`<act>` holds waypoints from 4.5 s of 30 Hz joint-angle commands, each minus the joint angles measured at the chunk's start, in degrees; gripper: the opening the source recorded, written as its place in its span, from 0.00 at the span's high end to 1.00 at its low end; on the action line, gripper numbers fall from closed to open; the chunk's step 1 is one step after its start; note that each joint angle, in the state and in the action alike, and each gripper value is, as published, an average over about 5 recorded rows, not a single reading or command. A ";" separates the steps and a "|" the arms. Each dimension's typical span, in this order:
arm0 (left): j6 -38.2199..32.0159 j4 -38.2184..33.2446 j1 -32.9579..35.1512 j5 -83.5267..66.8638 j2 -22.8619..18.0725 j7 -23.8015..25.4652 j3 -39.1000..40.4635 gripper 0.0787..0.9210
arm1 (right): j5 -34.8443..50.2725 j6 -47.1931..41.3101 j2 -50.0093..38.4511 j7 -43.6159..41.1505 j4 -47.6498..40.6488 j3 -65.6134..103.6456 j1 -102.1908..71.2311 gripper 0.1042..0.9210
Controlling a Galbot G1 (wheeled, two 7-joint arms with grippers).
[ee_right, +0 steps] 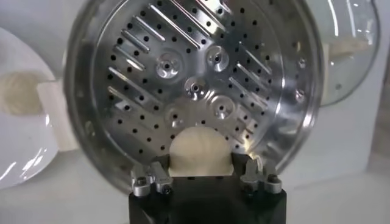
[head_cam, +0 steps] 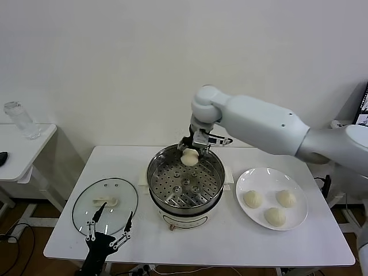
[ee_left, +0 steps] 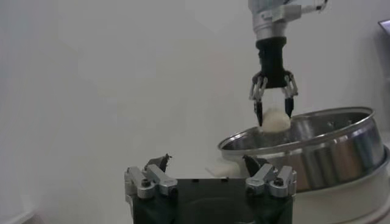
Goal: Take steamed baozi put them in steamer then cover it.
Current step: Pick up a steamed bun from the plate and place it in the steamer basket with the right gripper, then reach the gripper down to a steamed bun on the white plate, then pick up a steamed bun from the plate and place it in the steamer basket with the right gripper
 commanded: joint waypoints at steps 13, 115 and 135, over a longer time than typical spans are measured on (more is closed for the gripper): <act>-0.35 -0.07 -0.15 -0.09 0.13 -0.01 -0.03 0.12 | -5.90 1.15 5.69 0.17 -6.68 0.49 -4.25 0.27; -0.71 0.31 -1.70 1.66 0.56 -0.28 0.29 0.12 | 31.85 -37.96 -28.48 7.76 -0.78 -13.74 -2.25 0.35; -0.67 0.25 -3.94 1.92 1.01 -0.76 3.12 0.12 | 55.92 -45.17 -7.09 0.84 9.36 -26.82 32.27 0.33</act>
